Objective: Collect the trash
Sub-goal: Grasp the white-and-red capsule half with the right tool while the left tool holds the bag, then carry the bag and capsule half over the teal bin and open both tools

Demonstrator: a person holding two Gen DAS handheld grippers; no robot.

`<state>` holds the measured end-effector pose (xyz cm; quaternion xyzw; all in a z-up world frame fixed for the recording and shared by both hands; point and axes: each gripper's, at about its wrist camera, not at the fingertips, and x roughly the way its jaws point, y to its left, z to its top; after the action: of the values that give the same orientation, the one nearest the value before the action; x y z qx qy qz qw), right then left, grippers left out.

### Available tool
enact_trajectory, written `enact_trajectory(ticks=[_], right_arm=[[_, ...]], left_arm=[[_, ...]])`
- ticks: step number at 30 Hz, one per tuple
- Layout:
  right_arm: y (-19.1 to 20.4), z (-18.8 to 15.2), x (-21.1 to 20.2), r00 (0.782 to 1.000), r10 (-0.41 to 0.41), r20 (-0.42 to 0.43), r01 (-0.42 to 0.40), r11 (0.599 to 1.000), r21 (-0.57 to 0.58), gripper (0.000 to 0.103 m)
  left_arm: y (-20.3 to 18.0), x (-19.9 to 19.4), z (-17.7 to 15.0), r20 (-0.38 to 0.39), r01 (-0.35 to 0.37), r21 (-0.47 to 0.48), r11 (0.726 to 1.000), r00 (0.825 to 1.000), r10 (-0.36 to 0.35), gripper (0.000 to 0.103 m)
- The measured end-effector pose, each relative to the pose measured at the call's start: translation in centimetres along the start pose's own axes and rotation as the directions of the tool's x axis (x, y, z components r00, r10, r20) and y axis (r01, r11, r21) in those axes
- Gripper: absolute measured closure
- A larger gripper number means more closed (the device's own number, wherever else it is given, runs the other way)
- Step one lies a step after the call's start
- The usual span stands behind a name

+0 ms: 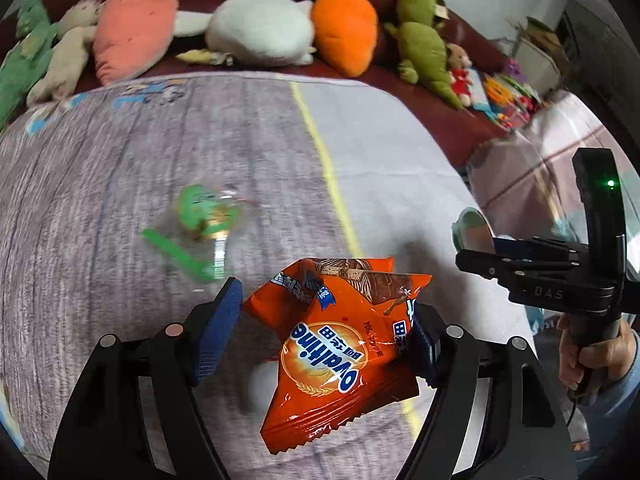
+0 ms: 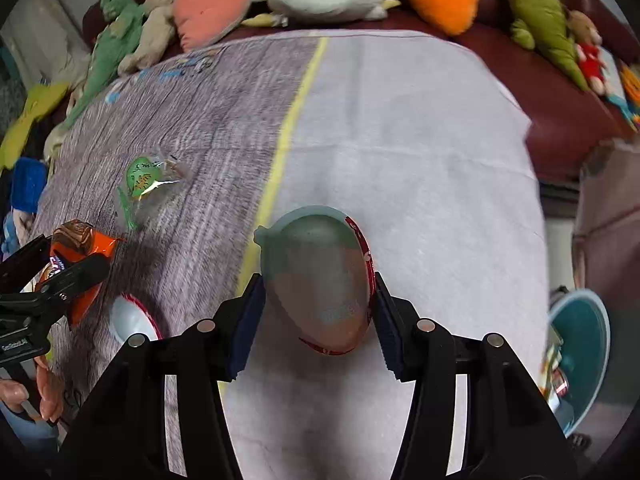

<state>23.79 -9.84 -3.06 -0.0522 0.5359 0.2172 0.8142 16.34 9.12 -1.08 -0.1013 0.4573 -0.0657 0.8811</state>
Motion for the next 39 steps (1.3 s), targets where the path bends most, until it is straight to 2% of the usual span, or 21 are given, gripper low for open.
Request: enact_trajectory(ticks=[13, 19, 27, 32, 39], right_arm=[[-9.6, -6.1, -6.6, 0.996, -0.043, 0.083, 0.03, 0.988, 0.151, 0.052], [-15.2, -9.1, -9.5, 0.989, -0.077, 0.13, 0.043, 0.968, 0.246, 0.052], [-23.0, -13.5, -12.5, 0.977, -0.138, 0.161, 0.066, 0.919, 0.388, 0.052], [-27.2, -15.6, -13.6, 0.973, -0.166, 0.163, 0.073, 0.884, 0.463, 0.052], [-30.7, -17.4, -13.6, 0.972, -0.181, 0.149, 0.079, 0.853, 0.516, 0.052]], left_arm=[[-11.0, 2.2, -0.6, -0.05, 0.049, 0.166, 0.985, 0.998, -0.041, 0.027], [-17.6, 4.2, -1.2, -0.091, 0.095, 0.271, 0.958, 0.993, -0.073, 0.027], [-26.3, 7.8, -1.8, -0.154, 0.158, 0.377, 0.913, 0.982, -0.107, 0.027], [-30.1, 10.5, -2.4, -0.199, 0.179, 0.422, 0.889, 0.975, -0.102, 0.027], [-34.0, 13.8, -2.9, -0.25, 0.204, 0.466, 0.861, 0.964, -0.093, 0.027]])
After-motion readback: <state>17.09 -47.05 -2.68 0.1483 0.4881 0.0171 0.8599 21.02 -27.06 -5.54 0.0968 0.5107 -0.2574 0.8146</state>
